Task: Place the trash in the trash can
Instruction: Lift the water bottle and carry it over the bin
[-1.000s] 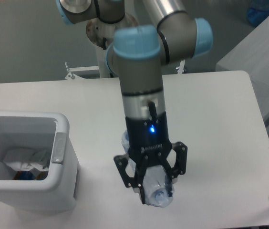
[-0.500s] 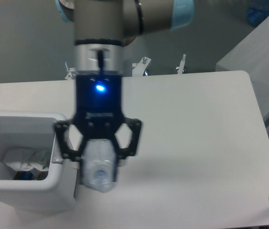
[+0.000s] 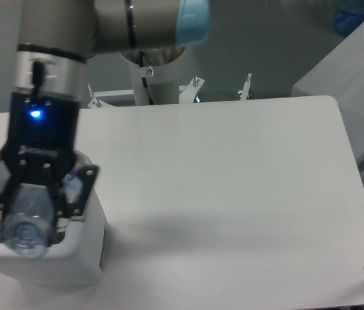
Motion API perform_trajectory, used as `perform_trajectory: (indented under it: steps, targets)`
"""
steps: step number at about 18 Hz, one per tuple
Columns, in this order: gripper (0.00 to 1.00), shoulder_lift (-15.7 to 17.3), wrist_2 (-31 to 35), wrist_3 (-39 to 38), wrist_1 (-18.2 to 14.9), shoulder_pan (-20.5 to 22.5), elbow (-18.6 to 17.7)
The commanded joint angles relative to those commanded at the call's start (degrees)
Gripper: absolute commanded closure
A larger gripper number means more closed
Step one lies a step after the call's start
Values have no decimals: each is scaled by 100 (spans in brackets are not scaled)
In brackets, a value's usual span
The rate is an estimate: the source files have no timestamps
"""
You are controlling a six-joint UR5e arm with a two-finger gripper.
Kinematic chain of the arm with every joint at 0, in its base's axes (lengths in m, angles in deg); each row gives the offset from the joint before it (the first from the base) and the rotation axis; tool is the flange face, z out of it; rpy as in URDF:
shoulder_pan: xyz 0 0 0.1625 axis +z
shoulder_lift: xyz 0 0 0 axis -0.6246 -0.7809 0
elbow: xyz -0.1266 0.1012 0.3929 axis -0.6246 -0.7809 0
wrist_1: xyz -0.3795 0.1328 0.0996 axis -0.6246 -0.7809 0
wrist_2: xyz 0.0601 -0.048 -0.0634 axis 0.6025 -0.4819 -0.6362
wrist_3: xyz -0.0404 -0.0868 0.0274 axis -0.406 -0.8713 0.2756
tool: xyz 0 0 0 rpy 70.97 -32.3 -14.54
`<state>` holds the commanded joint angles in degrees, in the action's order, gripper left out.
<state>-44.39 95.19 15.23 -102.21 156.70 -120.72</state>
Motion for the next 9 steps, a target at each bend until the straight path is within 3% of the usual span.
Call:
perform_trajectory:
  steps: [9]
  targets:
    - [44,-194,0,-26,0,-150,-9]
